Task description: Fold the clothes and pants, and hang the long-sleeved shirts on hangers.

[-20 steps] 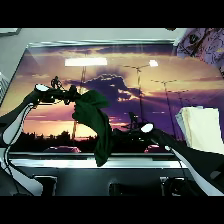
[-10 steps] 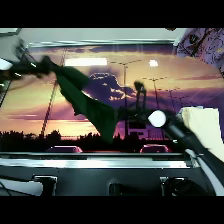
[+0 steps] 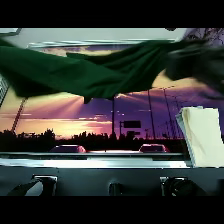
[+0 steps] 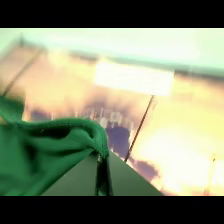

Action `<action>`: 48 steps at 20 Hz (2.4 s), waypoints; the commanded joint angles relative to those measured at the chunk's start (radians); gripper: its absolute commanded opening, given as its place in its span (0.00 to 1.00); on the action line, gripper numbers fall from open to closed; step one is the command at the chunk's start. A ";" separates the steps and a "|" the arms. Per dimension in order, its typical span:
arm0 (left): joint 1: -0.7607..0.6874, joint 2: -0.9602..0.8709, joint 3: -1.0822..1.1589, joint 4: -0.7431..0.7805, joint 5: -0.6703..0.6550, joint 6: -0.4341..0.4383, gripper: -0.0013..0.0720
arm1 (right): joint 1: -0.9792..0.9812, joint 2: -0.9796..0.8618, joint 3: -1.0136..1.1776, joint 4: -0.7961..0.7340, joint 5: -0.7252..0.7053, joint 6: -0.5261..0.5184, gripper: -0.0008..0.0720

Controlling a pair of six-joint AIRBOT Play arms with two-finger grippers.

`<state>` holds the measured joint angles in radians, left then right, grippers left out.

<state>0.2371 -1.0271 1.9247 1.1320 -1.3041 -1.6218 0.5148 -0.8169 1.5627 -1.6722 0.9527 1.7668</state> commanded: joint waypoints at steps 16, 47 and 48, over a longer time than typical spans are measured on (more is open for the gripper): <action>-0.037 -0.133 -0.774 0.219 0.262 -0.241 0.04 | -0.048 -0.608 0.055 -0.141 0.002 0.175 0.06; 0.303 -0.125 -0.907 0.049 0.171 -0.011 0.94 | -0.521 -0.773 -0.567 1.083 0.107 -0.645 0.67; 0.303 -0.125 -0.907 0.049 0.171 -0.011 0.94 | -0.502 -0.795 -0.567 1.105 0.090 -0.658 0.67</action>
<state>0.5369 -1.1580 1.0302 1.1812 -1.1278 -1.6337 -0.0326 -1.5711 1.0454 -0.6655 1.1175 1.1839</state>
